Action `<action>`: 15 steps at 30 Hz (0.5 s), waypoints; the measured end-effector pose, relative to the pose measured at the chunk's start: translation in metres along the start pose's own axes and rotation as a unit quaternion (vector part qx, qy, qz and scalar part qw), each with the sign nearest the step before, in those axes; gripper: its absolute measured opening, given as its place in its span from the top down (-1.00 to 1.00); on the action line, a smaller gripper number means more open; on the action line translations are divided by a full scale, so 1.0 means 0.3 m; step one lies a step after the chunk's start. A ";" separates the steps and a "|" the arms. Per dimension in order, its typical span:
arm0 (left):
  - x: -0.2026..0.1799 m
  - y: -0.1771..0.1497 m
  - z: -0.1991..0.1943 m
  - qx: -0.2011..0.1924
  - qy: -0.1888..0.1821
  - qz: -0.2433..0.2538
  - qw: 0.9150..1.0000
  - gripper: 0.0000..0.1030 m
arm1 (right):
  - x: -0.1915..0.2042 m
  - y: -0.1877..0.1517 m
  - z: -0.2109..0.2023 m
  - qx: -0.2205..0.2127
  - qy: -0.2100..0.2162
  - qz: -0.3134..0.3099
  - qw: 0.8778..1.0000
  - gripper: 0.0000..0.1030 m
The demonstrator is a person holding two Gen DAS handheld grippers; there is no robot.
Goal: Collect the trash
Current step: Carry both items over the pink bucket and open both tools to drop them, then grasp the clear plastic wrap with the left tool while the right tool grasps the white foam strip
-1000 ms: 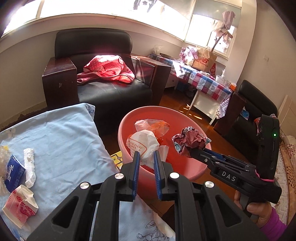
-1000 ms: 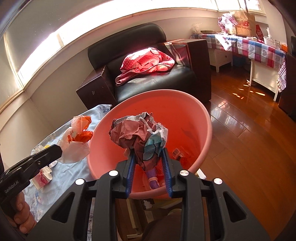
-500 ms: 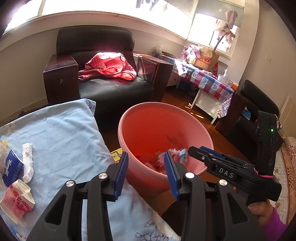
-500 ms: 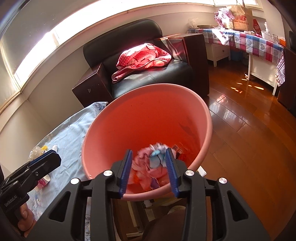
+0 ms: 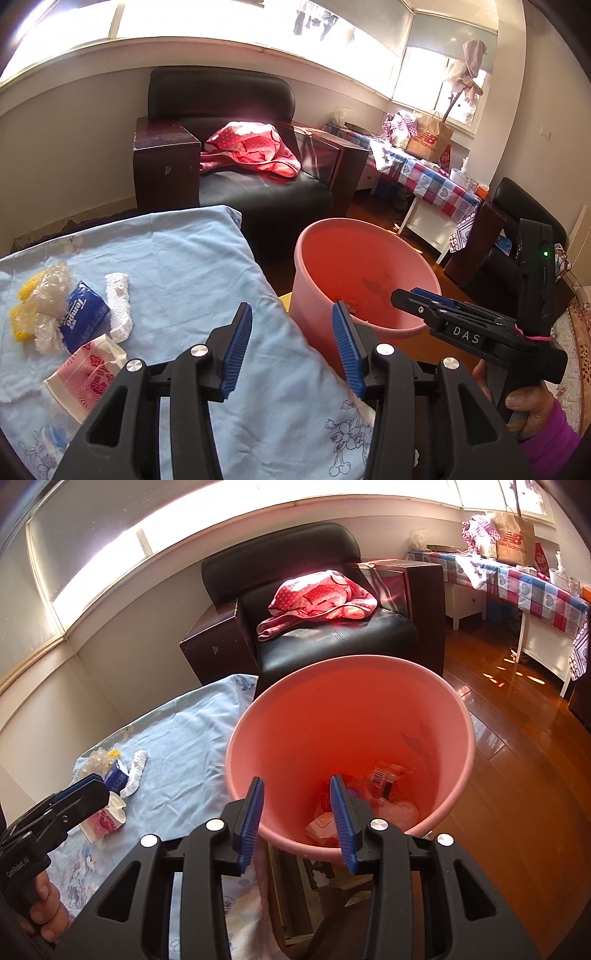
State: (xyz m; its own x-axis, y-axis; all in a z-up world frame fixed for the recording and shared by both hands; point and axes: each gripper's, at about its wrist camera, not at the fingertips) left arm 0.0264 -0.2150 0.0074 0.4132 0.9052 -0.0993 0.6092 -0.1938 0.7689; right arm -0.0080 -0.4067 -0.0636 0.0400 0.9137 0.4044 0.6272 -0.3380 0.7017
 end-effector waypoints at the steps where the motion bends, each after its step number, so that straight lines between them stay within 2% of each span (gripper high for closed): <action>1: 0.021 -0.009 -0.022 -0.006 0.007 0.000 1.000 0.10 | 0.021 -0.004 0.001 0.002 0.005 -0.006 1.000 0.26; 7: 0.166 -0.068 -0.150 -0.028 0.053 -0.015 0.998 0.06 | 0.155 -0.028 0.031 0.023 0.036 -0.043 0.998 0.26; 15: 0.352 -0.179 -0.254 -0.024 0.115 -0.048 0.992 0.04 | 0.326 -0.087 0.099 0.058 0.073 -0.084 0.992 0.26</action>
Point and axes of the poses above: each gripper's, at about its wrist camera, not at the fingertips, and z roughly the way its jaws point, x to its left, y to its top, and after that the axes turned 9 degrees about y, right-handed
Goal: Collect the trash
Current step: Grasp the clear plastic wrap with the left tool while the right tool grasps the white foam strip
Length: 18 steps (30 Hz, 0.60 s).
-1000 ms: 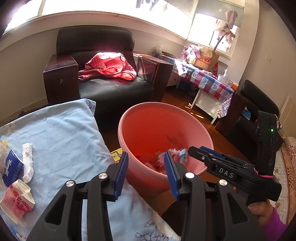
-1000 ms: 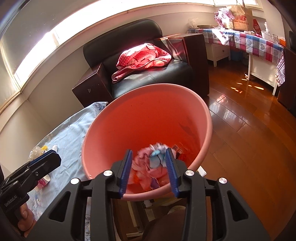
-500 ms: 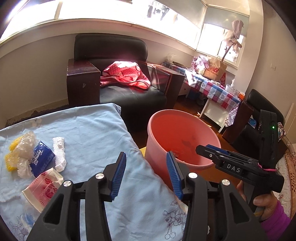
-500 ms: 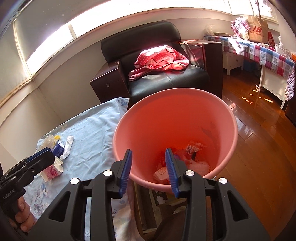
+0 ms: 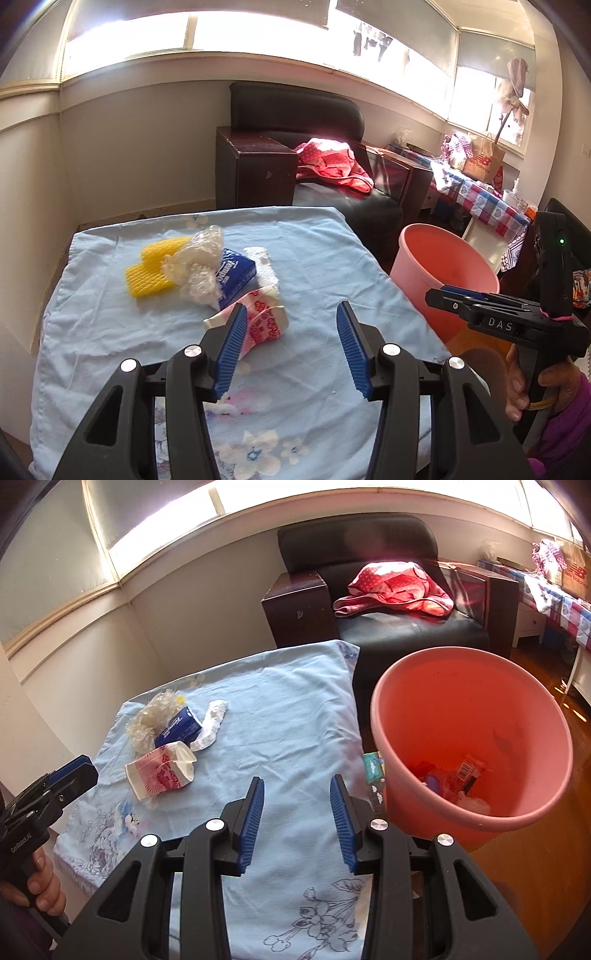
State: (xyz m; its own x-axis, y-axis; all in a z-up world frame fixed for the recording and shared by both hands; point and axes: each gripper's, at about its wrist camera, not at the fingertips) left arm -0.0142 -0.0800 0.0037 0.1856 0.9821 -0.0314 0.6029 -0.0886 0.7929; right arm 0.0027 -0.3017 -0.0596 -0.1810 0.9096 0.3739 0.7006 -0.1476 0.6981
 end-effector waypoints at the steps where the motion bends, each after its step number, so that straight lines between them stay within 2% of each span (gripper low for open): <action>1: 0.025 -0.011 -0.002 0.004 0.005 -0.007 1.000 0.04 | 0.020 -0.004 0.012 0.005 0.005 -0.005 1.000 0.26; 9: 0.180 -0.043 0.013 0.015 0.044 -0.054 0.997 0.04 | 0.180 -0.024 0.104 0.040 0.048 -0.056 0.996 0.26; 12: 0.225 -0.020 0.033 0.019 0.052 -0.077 0.995 0.04 | 0.220 -0.024 0.134 0.046 0.056 -0.067 0.995 0.26; 16: 0.282 0.027 0.077 0.011 0.081 -0.096 0.992 0.04 | 0.250 -0.012 0.169 0.053 0.064 -0.069 0.994 0.26; 18: 0.316 0.052 0.108 0.021 0.076 -0.119 0.990 0.05 | 0.265 -0.001 0.181 0.053 0.069 -0.073 0.994 0.26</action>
Point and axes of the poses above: each gripper's, at about its wrist camera, not at the fingertips, and z roughly the way its jaws point, x to its left, y to its top, and after that the axes turned 9 degrees about y, right-handed
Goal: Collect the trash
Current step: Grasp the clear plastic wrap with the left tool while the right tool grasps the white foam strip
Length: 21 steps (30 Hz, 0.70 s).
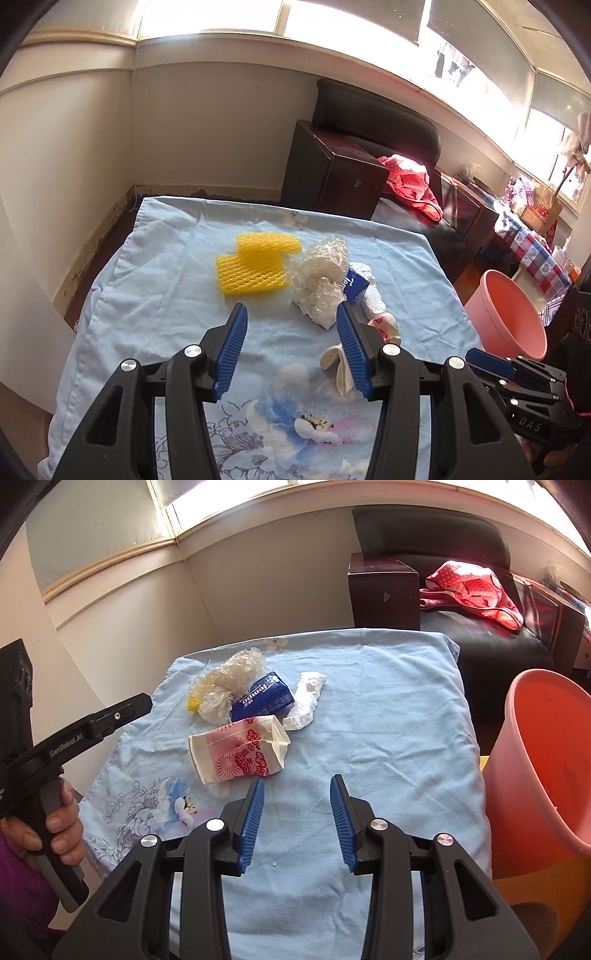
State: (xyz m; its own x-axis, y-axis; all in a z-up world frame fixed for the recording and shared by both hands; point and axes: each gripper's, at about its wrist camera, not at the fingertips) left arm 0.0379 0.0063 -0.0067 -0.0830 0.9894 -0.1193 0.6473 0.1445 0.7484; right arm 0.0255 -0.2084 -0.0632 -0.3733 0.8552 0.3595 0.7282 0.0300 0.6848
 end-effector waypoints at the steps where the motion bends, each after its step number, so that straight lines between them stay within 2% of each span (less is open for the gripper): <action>1: 0.007 0.016 0.019 0.009 -0.011 -0.014 1.000 0.05 | 0.007 0.009 0.006 0.000 0.003 -0.003 1.000 0.26; 4: -0.009 0.051 0.070 0.029 -0.041 -0.038 0.998 0.06 | 0.023 0.037 0.030 -0.001 -0.002 -0.013 1.000 0.26; 10: -0.113 0.051 0.179 0.070 -0.050 0.005 0.996 0.09 | 0.004 0.083 0.082 0.003 -0.007 0.004 1.000 0.26; 13: -0.123 0.038 0.222 0.085 -0.046 0.015 0.995 0.64 | -0.016 0.115 0.114 0.006 -0.004 0.018 1.000 0.26; 14: -0.116 0.036 0.234 0.090 -0.048 0.011 0.995 0.73 | -0.023 0.128 0.126 0.007 -0.001 0.023 1.000 0.26; 17: -0.075 0.034 0.237 0.088 -0.053 -0.009 0.995 0.77 | -0.038 0.165 0.169 0.011 0.005 0.036 0.999 0.26; 21: -0.012 0.042 0.191 0.062 -0.055 -0.029 0.996 0.78 | -0.048 0.209 0.243 0.024 0.000 0.045 0.999 0.26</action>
Point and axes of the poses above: each gripper's, at about its wrist camera, not at the fingertips, and z roughly the way its jaws point, x to its left, y to its top, and after that the axes turned 9 degrees about y, right-handed
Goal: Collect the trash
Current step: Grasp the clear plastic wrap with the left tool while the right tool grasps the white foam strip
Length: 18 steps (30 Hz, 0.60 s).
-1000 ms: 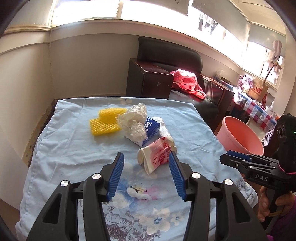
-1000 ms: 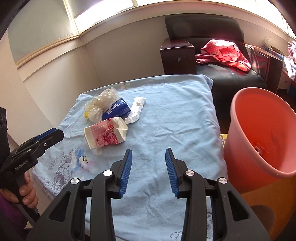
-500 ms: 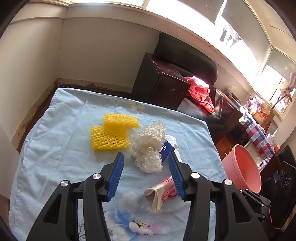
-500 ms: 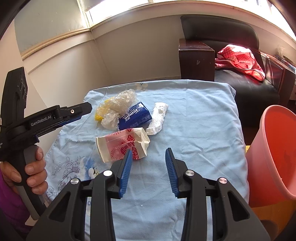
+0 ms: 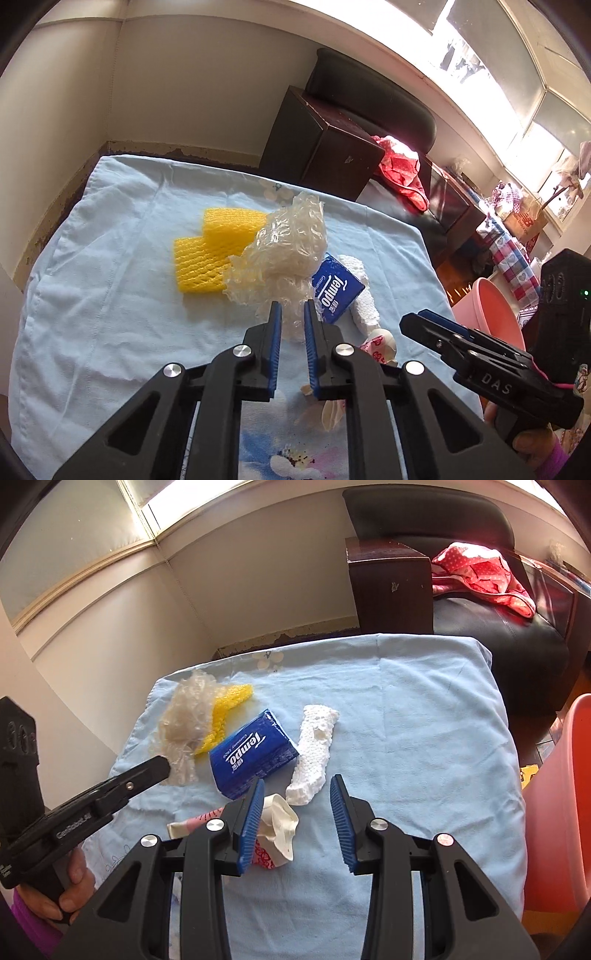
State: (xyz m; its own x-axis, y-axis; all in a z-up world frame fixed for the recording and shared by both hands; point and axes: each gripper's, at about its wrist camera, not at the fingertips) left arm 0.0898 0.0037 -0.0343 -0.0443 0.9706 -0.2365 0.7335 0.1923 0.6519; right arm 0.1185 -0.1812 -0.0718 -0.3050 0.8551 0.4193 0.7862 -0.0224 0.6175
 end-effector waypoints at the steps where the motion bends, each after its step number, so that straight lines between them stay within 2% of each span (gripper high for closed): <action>1: 0.011 0.001 -0.013 -0.006 0.001 -0.002 1.000 0.78 | 0.000 0.010 0.022 0.006 -0.002 0.002 1.000 0.26; 7: 0.059 -0.006 -0.046 -0.010 0.011 -0.012 1.000 0.78 | -0.001 0.042 0.132 0.056 -0.030 0.007 0.998 0.26; 13: 0.073 -0.011 -0.056 -0.007 0.014 -0.013 1.000 0.78 | -0.023 0.051 0.164 0.081 -0.054 0.014 0.995 0.27; 16: 0.063 -0.009 -0.064 -0.008 0.013 -0.011 1.000 0.78 | -0.035 0.058 0.175 0.099 -0.047 0.015 0.994 0.28; 18: 0.055 -0.011 -0.070 -0.009 0.013 -0.009 1.000 0.78 | -0.041 0.061 0.176 0.107 -0.029 0.019 0.994 0.41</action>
State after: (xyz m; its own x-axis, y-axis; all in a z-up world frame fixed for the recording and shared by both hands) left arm 0.0723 0.0221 -0.0251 -0.0752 0.9704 -0.2295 0.7204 0.2119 0.6604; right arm 0.1650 -0.1648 -0.1009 -0.2466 0.8846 0.3958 0.8945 0.0506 0.4442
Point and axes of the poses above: each gripper's, at about its wrist camera, not at the fingertips, and z roughly the way its jaws point, x to its left, y to its top, and after that the axes turned 9 degrees about y, right-handed
